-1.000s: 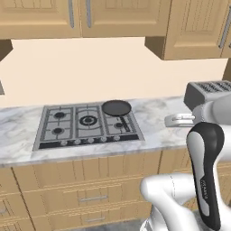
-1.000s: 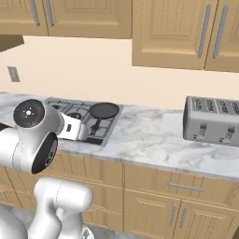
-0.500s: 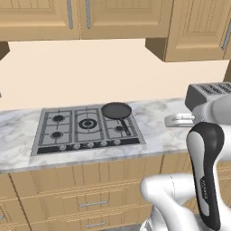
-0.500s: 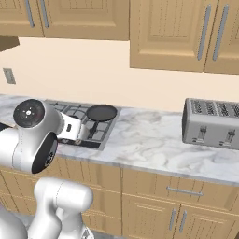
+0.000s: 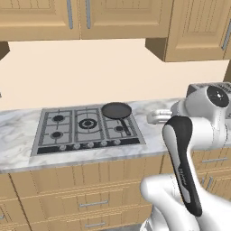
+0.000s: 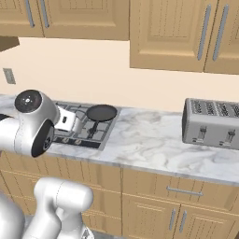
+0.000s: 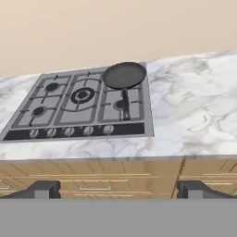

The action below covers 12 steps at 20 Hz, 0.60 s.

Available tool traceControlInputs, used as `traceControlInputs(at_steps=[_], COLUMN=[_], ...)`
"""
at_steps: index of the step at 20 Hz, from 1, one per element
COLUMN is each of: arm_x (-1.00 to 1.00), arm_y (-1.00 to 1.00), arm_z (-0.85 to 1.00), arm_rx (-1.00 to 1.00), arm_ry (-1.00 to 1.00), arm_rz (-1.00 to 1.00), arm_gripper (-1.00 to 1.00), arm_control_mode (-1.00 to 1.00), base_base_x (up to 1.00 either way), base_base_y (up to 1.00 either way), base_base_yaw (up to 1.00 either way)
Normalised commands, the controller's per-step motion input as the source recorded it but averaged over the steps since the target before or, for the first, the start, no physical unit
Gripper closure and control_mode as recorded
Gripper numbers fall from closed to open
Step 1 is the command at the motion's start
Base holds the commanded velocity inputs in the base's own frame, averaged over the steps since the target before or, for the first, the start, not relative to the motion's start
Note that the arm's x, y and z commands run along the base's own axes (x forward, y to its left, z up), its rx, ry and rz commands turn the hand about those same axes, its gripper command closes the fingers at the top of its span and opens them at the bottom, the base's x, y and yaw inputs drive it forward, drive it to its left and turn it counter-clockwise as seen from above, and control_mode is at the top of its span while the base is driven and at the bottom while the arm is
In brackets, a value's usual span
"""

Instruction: Move the pot and pan from the stove into the sink.

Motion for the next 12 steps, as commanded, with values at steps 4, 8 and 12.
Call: traceControlInputs(at_steps=[4,8,12], arm_x=[0.37,0.08,0.04], arm_y=[0.24,0.03,0.01], arm_z=[-0.20,-0.08,-0.06], arm_rx=[0.00,0.00,0.00], arm_ry=[0.02,0.00,0.01], arm_rz=[-0.01,0.00,0.00], arm_gripper=[-1.00,-1.00,-1.00], arm_control_mode=[-1.00,-1.00,-1.00], base_base_x=[0.00,0.00,0.00], base_base_y=[0.00,0.00,0.00], base_base_yaw=[0.00,0.00,0.00])
